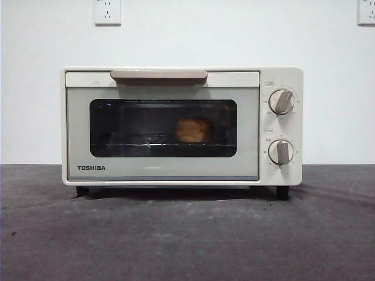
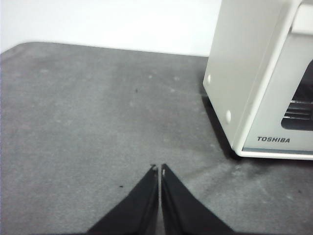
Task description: The left arm flap open the oven, the right arm pick bread and place it into oven, the left arm flap close the oven
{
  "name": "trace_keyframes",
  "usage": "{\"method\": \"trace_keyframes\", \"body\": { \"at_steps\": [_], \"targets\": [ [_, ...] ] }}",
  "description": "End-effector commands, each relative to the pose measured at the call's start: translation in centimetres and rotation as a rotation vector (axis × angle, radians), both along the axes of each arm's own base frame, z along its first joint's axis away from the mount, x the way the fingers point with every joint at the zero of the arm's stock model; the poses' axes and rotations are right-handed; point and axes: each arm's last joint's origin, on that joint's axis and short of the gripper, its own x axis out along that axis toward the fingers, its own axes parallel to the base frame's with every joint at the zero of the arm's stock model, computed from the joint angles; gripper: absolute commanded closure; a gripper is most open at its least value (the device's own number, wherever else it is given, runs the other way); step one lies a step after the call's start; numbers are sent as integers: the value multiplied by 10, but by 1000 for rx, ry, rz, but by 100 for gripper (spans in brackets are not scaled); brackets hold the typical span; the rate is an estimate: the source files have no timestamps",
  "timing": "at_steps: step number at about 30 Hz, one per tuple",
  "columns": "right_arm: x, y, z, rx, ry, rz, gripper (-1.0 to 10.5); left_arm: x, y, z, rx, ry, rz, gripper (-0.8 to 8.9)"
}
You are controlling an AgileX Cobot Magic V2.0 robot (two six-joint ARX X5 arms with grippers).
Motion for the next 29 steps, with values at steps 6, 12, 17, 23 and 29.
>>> {"method": "trace_keyframes", "body": {
  "at_steps": [6,12,17,23,29],
  "targets": [
    [-1,0,4,8,-19,7,941,1,0,-8,40,26,9,797],
    [-1,0,4,8,-19,7,941,1,0,-8,40,26,8,797],
    [-1,0,4,8,-19,7,941,1,0,-8,40,26,8,797],
    [-1,0,4,8,-19,7,941,1,0,-8,40,26,8,797],
    [-2,-5,3,-4,-38,-35,941,1,0,-8,40,26,8,797]
  ]
}}
